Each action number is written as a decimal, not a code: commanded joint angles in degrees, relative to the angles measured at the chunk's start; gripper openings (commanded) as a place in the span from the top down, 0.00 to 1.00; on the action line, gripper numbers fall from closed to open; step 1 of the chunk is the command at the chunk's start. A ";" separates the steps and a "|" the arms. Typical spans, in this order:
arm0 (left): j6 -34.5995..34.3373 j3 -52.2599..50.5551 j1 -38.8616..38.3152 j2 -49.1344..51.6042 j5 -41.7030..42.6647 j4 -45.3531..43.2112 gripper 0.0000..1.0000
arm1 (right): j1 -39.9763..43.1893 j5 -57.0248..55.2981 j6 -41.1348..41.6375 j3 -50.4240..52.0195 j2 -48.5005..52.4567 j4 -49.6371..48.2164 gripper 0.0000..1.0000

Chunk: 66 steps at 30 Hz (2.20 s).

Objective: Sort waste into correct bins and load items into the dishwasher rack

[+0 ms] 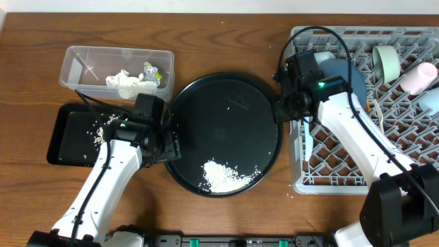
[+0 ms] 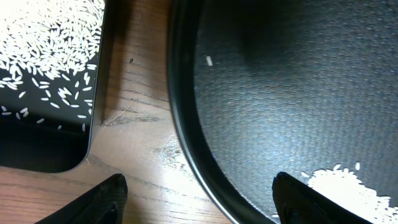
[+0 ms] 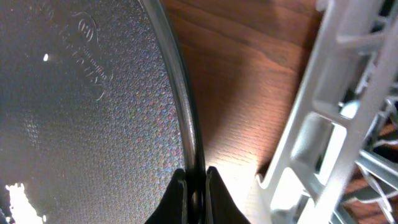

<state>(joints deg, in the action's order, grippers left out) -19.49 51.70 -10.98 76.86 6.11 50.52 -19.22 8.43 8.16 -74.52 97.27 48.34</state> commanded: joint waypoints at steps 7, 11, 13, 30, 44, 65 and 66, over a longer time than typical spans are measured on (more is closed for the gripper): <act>-0.35 -0.76 0.04 0.31 0.61 -0.09 0.24 | -2.86 -2.67 1.01 -1.77 3.19 -1.79 0.99; -0.35 -0.76 0.04 0.31 0.61 -0.09 0.24 | -2.89 -4.09 1.03 -1.77 5.20 -1.92 0.99; -0.35 -0.76 0.04 0.31 0.61 -0.09 0.24 | -2.86 -4.68 1.01 -1.77 6.14 -2.32 0.98; -0.31 -0.74 0.04 0.28 0.57 -0.59 0.24 | -2.80 -7.10 0.98 -1.79 7.50 -6.01 0.67; 7.06 13.60 0.35 0.44 -1.95 0.44 0.17 | 7.15 -8.63 0.42 -5.68 -8.79 -1.64 0.38; 9.40 12.76 7.54 -17.20 -5.81 13.53 0.10 | 29.66 -2.19 -7.02 4.24 -30.77 12.28 0.01; 9.38 10.47 7.54 -21.14 -6.23 11.63 0.10 | 29.66 -1.36 -7.93 7.06 -34.16 9.97 0.01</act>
<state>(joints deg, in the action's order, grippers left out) -10.48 66.41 -3.75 64.36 2.20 64.16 10.33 4.86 3.53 -72.93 70.67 60.99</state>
